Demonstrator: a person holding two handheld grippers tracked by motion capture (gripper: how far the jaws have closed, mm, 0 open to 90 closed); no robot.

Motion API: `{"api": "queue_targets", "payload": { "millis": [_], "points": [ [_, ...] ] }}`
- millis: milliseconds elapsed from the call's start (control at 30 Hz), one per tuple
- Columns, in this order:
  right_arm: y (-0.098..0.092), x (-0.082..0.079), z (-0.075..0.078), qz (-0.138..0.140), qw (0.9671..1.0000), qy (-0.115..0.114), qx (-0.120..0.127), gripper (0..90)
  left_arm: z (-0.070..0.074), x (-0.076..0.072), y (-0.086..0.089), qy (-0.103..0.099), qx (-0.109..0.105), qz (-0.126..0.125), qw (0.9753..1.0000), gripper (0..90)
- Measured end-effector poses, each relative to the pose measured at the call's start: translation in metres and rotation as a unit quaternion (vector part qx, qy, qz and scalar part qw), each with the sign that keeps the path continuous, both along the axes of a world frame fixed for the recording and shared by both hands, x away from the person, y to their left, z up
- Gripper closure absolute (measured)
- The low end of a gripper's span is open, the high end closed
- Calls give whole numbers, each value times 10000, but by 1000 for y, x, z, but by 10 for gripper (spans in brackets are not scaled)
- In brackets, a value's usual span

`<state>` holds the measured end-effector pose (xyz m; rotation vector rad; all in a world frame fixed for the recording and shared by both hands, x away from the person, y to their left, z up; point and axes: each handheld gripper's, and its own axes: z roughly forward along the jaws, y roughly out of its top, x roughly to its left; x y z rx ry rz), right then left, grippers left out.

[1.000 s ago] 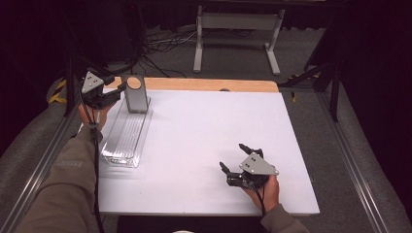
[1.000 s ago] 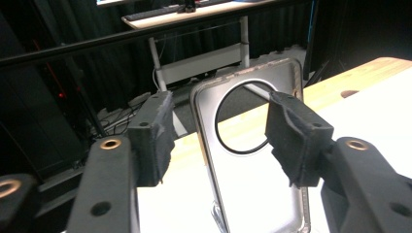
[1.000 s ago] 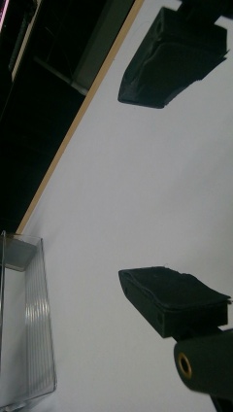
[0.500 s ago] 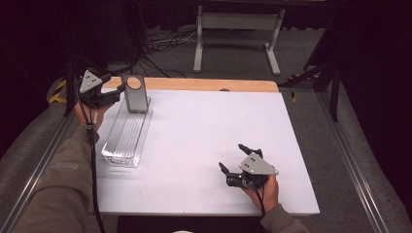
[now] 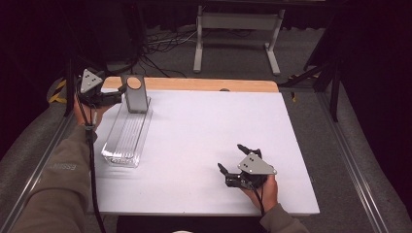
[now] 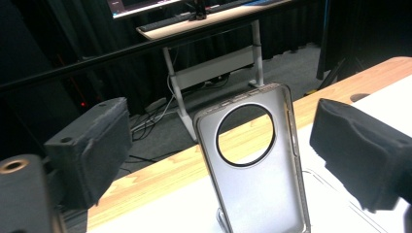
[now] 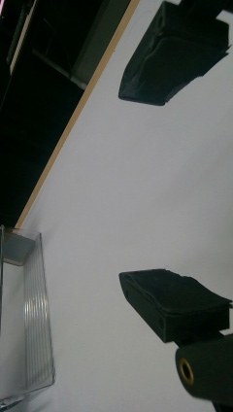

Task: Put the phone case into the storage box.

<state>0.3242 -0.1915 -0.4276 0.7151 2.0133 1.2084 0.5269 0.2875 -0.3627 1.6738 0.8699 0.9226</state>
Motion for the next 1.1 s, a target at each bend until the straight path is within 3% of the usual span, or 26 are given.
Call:
{"api": "queue_targets", "payload": {
  "millis": [100,367,533,667,1100],
  "points": [
    [0,0,0,3,10000,-7,-6,136,-2,1,-1,92,6,12,10000,35],
    [3,2,-1,37,10000,17,-37,135,-1,-2,2,158,-77,-75,9998,16],
    [3,2,1,39,10000,-9,-20,137,-3,-7,2,105,-64,-131,9998,14],
    [3,2,2,51,10000,-37,-25,137,-3,-10,3,172,-17,-153,9997,13],
    [9,5,2,138,9998,-89,-79,132,7,-26,-6,149,-147,-489,9986,18]
  ]
}}
